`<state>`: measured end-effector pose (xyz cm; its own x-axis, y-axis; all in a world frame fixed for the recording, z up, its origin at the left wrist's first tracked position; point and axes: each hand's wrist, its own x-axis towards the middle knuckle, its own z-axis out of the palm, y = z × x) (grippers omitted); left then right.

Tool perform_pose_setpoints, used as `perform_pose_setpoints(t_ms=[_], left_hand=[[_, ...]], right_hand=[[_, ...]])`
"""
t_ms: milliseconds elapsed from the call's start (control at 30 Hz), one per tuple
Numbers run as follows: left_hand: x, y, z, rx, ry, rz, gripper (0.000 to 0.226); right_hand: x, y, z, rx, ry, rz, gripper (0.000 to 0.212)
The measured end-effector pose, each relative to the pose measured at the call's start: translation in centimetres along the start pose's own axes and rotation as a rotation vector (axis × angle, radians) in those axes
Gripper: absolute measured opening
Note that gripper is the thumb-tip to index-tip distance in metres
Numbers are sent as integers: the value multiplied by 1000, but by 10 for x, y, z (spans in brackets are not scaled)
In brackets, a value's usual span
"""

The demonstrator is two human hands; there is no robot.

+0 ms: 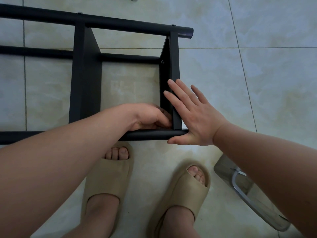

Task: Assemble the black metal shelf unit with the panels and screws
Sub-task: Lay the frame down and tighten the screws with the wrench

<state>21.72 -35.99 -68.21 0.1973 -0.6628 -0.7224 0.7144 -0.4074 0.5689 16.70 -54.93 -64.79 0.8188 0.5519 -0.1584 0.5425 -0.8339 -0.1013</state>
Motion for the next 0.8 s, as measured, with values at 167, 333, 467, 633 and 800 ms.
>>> perform_pose_setpoints(t_ms=[167, 333, 467, 633, 800], left_hand=[[0, 2, 3, 29, -1, -37, 33], [1, 2, 4, 12, 55, 8, 26], [2, 1, 3, -55, -2, 10, 49], [1, 2, 5, 22, 21, -16, 28], [2, 2, 5, 32, 81, 6, 15]], right_hand=[[0, -1, -1, 6, -4, 2, 119], [0, 0, -1, 9, -12, 4, 119], [0, 0, -1, 13, -8, 3, 119], [0, 0, -1, 11, -6, 3, 119], [0, 0, 0, 14, 3, -1, 119]])
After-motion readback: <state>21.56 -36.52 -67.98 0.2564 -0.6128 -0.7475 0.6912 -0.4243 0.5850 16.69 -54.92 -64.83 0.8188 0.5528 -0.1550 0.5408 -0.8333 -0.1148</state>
